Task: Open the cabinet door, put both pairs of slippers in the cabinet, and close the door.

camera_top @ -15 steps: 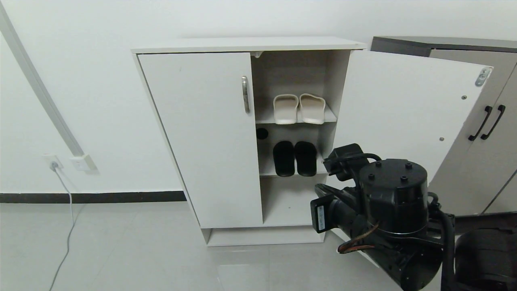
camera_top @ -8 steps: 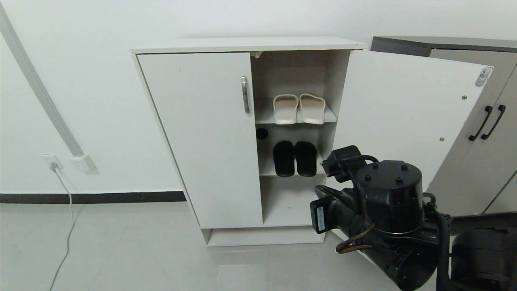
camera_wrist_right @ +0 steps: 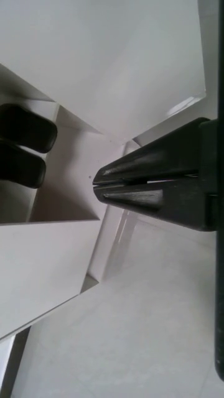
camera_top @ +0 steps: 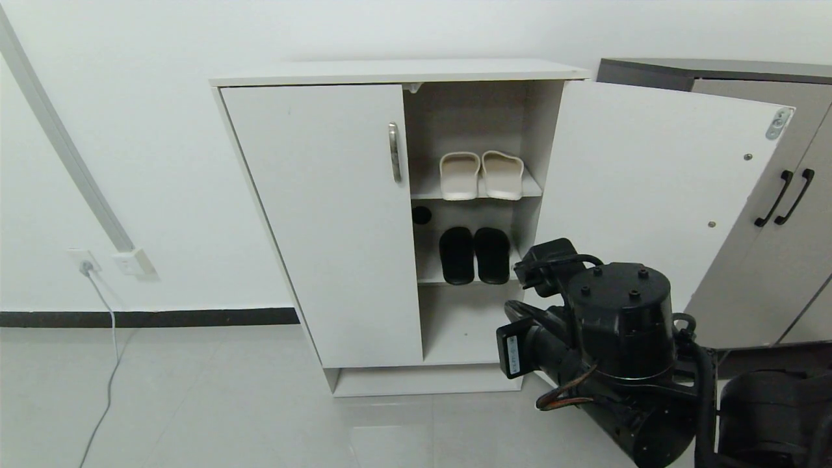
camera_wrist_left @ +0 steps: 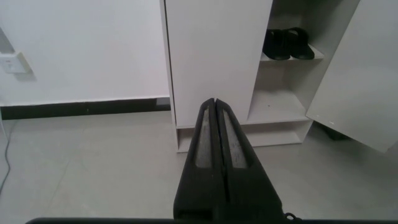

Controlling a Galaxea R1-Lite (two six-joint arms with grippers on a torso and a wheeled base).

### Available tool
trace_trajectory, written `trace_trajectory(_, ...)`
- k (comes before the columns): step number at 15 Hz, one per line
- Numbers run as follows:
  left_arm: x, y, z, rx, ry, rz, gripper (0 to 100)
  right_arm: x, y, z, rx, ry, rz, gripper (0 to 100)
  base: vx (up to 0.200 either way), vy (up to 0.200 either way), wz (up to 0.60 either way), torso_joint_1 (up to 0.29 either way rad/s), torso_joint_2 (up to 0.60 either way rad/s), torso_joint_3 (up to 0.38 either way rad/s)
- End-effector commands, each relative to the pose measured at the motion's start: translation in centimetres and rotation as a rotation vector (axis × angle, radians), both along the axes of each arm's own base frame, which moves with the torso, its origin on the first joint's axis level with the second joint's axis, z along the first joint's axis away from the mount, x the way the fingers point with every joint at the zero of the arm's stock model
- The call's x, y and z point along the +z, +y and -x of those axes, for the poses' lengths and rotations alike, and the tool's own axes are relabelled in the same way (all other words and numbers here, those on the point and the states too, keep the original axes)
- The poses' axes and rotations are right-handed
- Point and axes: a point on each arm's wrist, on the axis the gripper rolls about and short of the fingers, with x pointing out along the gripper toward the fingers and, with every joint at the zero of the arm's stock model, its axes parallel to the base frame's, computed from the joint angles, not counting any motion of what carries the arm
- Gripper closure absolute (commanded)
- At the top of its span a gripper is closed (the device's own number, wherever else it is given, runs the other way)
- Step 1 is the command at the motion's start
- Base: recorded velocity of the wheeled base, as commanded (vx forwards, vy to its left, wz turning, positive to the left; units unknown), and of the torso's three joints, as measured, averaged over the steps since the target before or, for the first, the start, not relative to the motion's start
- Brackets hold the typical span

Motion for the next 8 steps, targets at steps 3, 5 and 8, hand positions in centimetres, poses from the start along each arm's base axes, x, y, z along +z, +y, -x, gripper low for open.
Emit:
trace_trajectory(3,0.0,0.0,-0.01,0.0,0.001,0.0,100,-0.07,-0.01,-0.02,-0.003,0.0,0.004,100,0.0,0.0,0.0,0.0,0.0,0.0)
trace_trajectory(5,0.0,0.0,0.0,0.0,0.0,0.0,100,-0.02,-0.03,0.0,-0.001,-0.003,0.01,100,0.0,0.0,0.0,0.001,-0.05,-0.072)
trace_trajectory(8,0.0,0.0,0.0,0.0,0.0,0.002,100,-0.02,-0.03,0.0,-0.001,-0.003,0.01,100,0.0,0.0,0.0,0.002,-0.18,-0.325)
